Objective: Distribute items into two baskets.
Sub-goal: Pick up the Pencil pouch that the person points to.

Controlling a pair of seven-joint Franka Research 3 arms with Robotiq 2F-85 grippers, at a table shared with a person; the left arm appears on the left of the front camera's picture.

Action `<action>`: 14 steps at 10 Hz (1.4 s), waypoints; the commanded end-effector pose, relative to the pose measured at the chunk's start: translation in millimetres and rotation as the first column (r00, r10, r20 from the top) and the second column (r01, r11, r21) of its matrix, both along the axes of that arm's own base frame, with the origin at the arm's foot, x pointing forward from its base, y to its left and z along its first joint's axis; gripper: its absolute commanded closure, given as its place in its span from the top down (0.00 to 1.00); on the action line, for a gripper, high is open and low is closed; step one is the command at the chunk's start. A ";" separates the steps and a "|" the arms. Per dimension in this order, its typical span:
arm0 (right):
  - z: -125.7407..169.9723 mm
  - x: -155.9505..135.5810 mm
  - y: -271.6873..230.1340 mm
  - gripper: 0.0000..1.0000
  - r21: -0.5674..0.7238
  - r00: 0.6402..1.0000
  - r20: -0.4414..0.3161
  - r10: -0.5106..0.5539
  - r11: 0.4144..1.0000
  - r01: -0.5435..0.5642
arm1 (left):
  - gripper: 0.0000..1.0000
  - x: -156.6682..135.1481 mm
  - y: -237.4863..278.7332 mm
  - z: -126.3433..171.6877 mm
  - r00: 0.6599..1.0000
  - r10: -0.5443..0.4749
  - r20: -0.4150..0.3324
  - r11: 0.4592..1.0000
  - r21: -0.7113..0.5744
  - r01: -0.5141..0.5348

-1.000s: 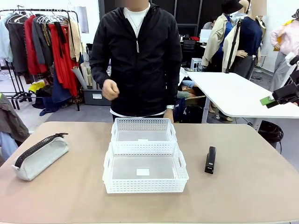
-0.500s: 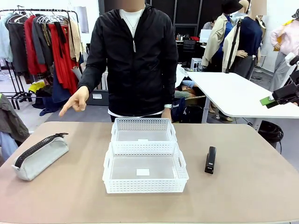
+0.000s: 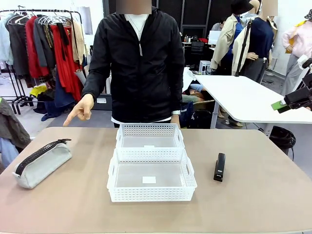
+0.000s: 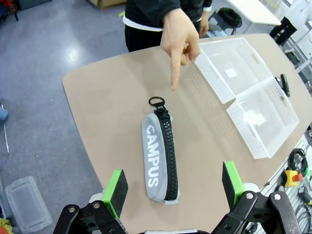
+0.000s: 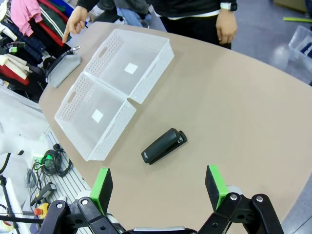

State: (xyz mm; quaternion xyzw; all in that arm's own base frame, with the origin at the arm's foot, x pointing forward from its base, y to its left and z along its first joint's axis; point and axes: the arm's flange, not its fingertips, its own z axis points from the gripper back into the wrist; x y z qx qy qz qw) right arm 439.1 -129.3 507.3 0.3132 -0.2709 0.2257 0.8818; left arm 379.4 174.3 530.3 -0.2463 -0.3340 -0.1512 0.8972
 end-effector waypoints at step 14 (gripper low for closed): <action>2.0 1.1 -0.6 1.00 0.001 1.000 0.002 -0.003 1.000 0.003 | 1.00 97.6 -109.9 -51.7 0.970 -0.092 -0.227 0.863 0.468 0.192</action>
